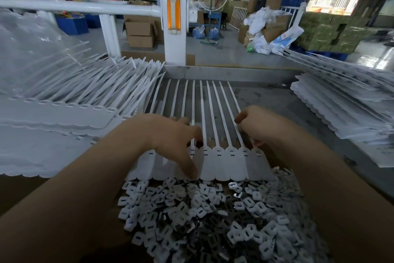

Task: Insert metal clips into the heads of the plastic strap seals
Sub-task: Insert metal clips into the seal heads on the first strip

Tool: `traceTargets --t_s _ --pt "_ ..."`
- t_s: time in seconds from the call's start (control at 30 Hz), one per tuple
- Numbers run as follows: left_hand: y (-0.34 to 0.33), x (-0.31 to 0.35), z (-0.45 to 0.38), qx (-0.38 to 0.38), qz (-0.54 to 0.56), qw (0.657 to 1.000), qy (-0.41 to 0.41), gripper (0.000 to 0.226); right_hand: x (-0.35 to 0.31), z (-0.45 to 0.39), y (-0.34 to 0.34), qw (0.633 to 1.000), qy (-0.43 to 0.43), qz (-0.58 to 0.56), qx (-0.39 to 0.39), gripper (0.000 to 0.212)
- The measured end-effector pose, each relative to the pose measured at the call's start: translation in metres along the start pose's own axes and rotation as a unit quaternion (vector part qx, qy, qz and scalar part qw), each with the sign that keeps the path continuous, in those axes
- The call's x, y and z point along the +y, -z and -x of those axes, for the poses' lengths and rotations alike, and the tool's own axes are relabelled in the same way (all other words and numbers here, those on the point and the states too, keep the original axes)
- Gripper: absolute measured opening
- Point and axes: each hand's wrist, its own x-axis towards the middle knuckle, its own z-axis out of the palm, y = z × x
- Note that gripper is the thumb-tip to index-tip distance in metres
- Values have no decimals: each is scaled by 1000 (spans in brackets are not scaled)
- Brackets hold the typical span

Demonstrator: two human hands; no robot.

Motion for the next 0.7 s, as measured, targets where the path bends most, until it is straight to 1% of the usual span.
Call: traceTargets --t_s 0.13,0.2,0.27,0.33,0.47,0.53,0.63,0.7 --pt "-1 8 0 -1 -19 1000 17 97 1 -4 -1 1000 -7 12 -4 30" --pt "-1 11 1 4 -34 999 23 99 1 -5 -1 1000 4 23 1 31" --pt "-2 15 2 17 -55 998 21 95 1 -5 0 999 15 37 9 35" --pt "-3 19 1 30 -67 997 18 89 2 -5 1 998 8 64 12 40" --pt "-5 23 0 38 -46 998 19 81 7 -4 1 995 2 94 14 39" --pt "-4 23 1 46 -37 998 17 82 7 -3 2 996 -3 90 16 38" --pt "0 26 5 89 -19 996 5 80 6 -2 7 996 -10 84 19 35" --pt "3 29 7 123 -10 992 1 77 6 -4 11 997 -2 51 51 31"
